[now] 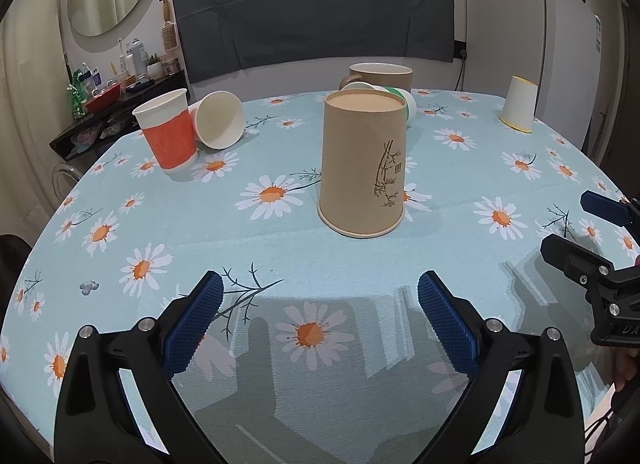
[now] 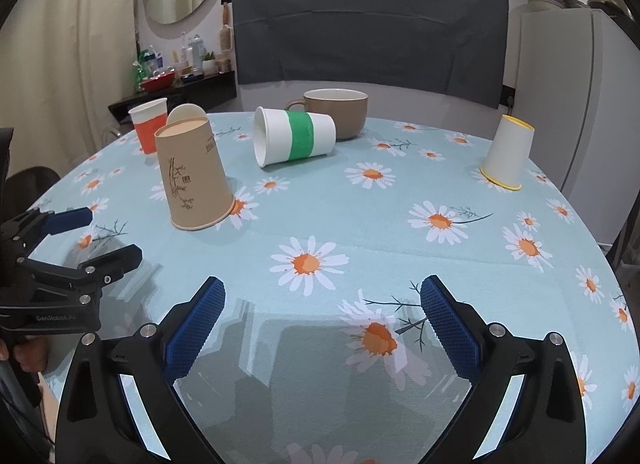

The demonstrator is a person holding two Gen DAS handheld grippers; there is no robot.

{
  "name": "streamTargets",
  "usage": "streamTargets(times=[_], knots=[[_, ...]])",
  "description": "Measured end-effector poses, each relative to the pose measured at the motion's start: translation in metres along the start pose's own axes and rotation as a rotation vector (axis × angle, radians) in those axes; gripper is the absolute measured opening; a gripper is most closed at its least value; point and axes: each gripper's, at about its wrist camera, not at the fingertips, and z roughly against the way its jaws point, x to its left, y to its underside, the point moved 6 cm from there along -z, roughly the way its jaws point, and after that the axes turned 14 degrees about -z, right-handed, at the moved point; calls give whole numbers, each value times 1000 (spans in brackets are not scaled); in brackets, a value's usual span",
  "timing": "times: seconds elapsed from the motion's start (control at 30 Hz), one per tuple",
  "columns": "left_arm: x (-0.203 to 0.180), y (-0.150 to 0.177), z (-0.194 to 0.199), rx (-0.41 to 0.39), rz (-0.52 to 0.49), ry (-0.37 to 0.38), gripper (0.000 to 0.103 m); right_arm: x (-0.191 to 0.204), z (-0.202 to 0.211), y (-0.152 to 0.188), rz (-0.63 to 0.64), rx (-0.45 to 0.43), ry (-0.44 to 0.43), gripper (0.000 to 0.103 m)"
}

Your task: Flip cup upside down

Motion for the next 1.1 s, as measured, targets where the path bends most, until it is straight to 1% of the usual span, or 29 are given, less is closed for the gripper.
streamTargets(times=[0.17,0.6,0.83,1.1], knots=[[-1,0,-1,10,-10,-11,96,0,0,0,3,-1,4,94],[-4,-1,-1,6,-28,-11,96,0,0,1,6,4,9,94],[-6,-2,3,-9,-49,-47,96,0,0,1,8,3,11,94],[-6,-1,2,-8,-44,-37,96,0,1,0,8,-5,17,95]])
